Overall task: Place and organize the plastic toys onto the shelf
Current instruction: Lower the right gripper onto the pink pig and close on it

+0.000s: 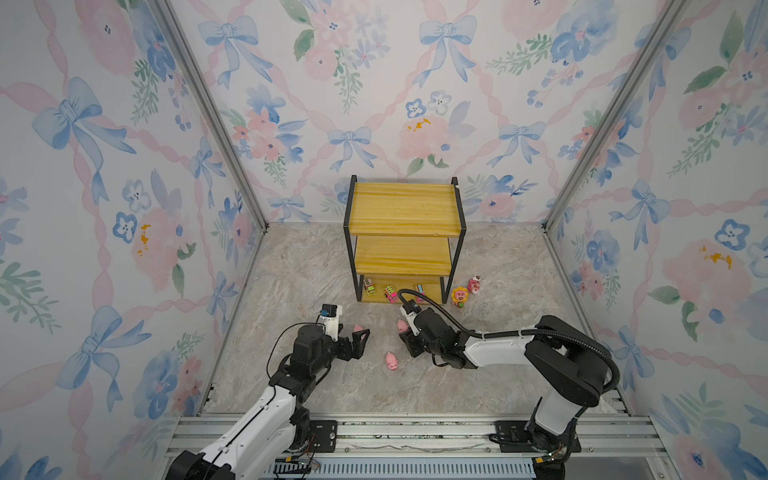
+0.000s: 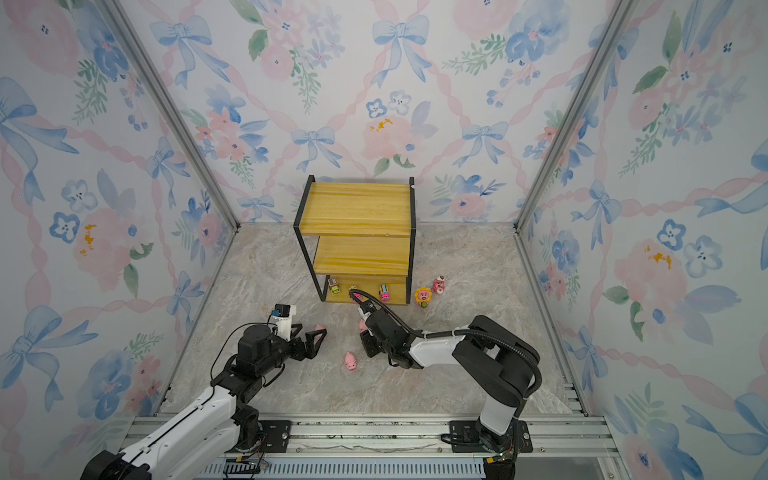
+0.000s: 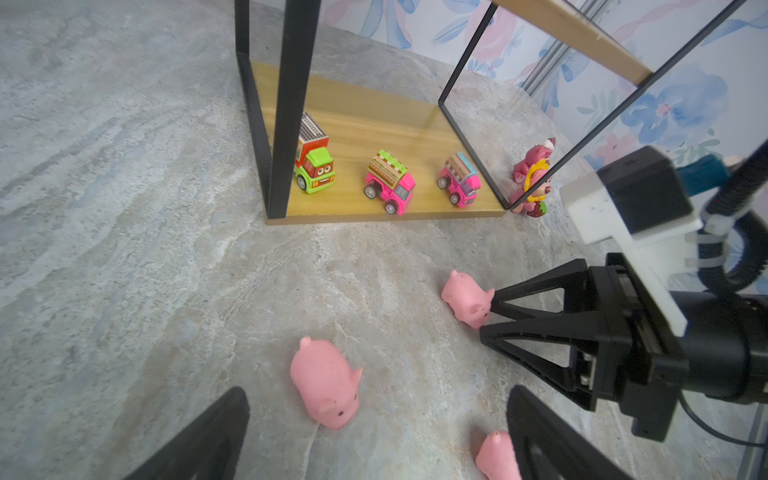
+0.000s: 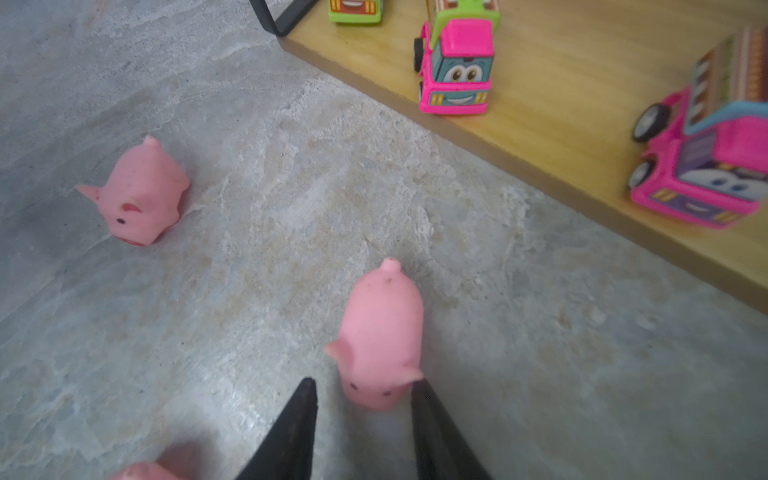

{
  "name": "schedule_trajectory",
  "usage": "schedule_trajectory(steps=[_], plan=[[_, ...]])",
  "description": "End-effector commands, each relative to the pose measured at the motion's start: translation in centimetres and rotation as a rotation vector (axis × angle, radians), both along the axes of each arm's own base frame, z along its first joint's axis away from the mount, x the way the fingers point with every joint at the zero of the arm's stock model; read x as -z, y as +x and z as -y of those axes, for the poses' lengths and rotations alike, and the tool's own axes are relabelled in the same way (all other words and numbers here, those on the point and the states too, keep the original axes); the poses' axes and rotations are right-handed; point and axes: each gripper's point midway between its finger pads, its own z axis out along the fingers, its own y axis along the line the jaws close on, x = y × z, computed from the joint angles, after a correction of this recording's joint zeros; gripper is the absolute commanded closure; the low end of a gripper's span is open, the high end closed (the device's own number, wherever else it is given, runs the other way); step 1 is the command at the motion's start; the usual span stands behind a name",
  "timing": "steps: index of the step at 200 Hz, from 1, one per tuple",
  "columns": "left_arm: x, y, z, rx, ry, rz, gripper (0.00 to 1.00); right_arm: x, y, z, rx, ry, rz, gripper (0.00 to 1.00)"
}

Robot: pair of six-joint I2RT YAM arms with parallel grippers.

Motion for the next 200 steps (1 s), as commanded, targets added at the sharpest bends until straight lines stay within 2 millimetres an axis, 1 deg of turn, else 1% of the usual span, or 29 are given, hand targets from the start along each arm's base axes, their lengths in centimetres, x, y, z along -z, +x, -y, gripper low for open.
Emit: schedule_trajectory(steps=[1,49,79,105,148,182,200], plan=[[-0.7,0.1,0.4,0.026,0.006,0.031,0.02,0.2,0.4,-0.4,0.021,0.026,0.025,0.60],[-0.6,0.1,0.4,0.028,0.007,0.028,0.02,1.2,0.1,0.2,0.036,0.028,0.039,0.60],[-0.6,0.1,0.4,0.025,0.008,0.030,0.03,2.5,-0.4,0.9,0.041,0.026,0.059,0.61],[-0.6,0.1,0.4,0.026,0.008,0.030,0.02,3.4,-0.6,0.9,0.038,0.045,0.070,0.61],[-0.7,0.1,0.4,0.023,0.007,0.033,0.02,4.3,-0.8,0.0,0.023,0.057,0.080,0.61],[-0.6,0.1,0.4,0.023,0.008,0.030,0.02,4.8,-0.7,0.4,0.037,0.040,0.083,0.62],[-0.6,0.1,0.4,0.022,0.009,0.031,0.02,5.1,-0.8,0.7,0.045,0.033,0.084,0.64]])
